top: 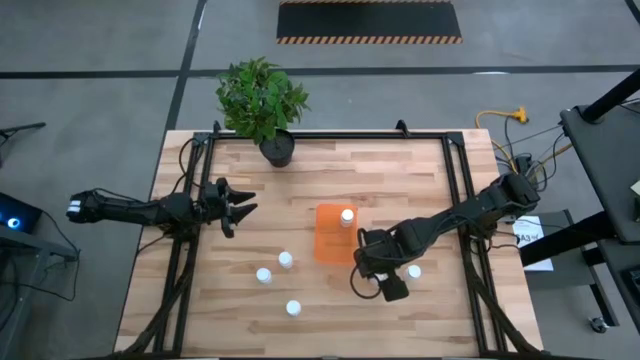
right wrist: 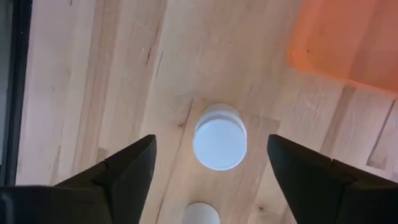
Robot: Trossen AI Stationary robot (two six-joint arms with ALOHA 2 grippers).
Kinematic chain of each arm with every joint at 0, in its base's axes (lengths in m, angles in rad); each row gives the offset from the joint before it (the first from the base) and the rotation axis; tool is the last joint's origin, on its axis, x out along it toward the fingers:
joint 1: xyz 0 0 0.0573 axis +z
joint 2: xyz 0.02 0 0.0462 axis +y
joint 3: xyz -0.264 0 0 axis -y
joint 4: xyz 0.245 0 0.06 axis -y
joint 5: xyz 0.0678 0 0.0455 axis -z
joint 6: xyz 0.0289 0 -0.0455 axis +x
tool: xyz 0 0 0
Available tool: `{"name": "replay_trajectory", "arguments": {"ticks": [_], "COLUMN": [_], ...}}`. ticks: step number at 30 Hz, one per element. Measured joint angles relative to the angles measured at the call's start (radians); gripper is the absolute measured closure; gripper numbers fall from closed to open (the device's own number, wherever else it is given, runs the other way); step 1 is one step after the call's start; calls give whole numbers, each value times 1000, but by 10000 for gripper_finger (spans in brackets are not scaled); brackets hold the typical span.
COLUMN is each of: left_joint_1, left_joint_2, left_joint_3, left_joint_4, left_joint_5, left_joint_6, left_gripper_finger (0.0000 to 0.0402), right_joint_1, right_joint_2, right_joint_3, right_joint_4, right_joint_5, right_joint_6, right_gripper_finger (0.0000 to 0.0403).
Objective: Pick and place pill bottles into a basket
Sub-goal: Put the white pill bottle into the orange bin
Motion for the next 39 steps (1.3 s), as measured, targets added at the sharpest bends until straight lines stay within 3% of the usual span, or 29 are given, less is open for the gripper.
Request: {"name": "replay_trajectory", "arguments": {"ticks": [7,28,39], "left_joint_1": [0,0,0], "left_joint_2": [0,0,0], "left_joint_3": [0,0,0], "left_joint_4": [0,0,0], "left_joint_5": [0,0,0], "left_joint_6": [0,0,0], "left_gripper_finger": [228,228,228], "right_joint_1": [10,10,9], "right_joint_2": [2,8,8], "right_joint_3": [-45,-144,-149], "right_joint_4": [25,176,173], "right_joint_5": [1,2,26], "right_joint_6": [-3,-23,-26], "right_gripper_finger": [97,119,167]}}
